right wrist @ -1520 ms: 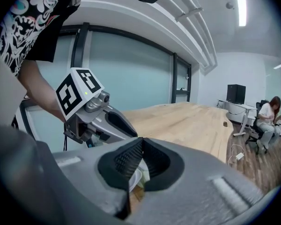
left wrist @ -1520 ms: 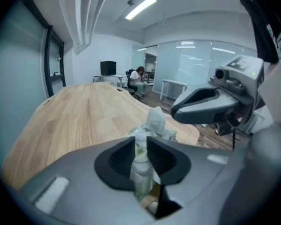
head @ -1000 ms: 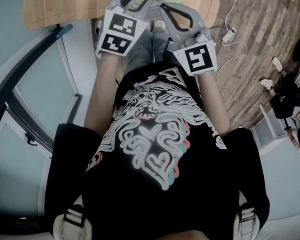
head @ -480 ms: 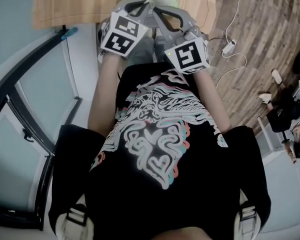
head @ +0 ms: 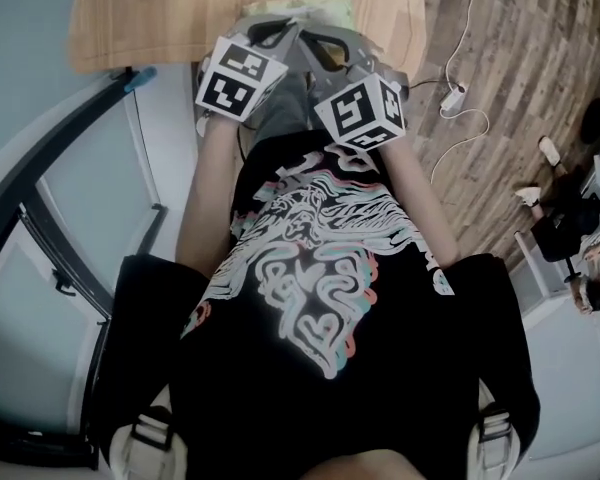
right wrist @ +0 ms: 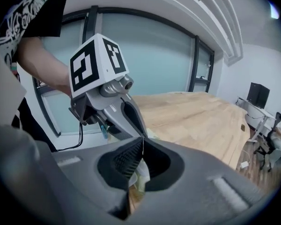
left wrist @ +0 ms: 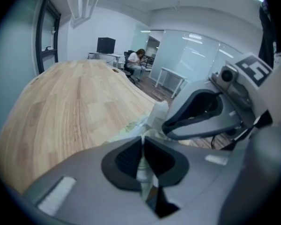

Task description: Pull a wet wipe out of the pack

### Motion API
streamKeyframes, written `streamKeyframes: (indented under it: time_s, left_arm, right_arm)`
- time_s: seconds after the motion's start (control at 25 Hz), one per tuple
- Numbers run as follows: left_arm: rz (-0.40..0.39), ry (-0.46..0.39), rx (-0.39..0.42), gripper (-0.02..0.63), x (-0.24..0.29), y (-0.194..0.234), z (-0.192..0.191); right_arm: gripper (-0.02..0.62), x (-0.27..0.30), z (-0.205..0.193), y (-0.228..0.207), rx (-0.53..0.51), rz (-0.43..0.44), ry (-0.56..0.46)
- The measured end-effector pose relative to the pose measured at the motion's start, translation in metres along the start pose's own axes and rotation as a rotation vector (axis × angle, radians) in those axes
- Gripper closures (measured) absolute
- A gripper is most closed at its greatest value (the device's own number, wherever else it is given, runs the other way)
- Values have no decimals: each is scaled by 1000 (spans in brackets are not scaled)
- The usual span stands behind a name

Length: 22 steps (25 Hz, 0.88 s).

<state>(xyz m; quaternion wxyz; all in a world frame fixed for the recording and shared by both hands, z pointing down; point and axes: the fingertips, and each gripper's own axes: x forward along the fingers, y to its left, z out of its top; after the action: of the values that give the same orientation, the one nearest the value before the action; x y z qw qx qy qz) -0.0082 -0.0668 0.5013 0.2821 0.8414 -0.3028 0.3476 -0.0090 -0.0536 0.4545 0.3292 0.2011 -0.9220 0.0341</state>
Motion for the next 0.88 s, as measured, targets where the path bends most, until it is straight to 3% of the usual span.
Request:
streamKeyframes:
  time_s: [0.12,0.36,0.56,0.88]
  left_arm:
    - [-26,-14,11,601,0,2,2]
    - [-103,-23,-9,601,-8,8,4]
    - [-99,-35,16,601,-15,15,6]
    - [-176,-71,-57,603,-26,15,11]
  right_arm:
    - [543,1,-9,0,-18,-22,63]
    - [541,13,-4,1,-52,-62,121]
    - [525,26,-3,-1,-110,-84,182]
    - [491,37,0,3,-138,-96,215]
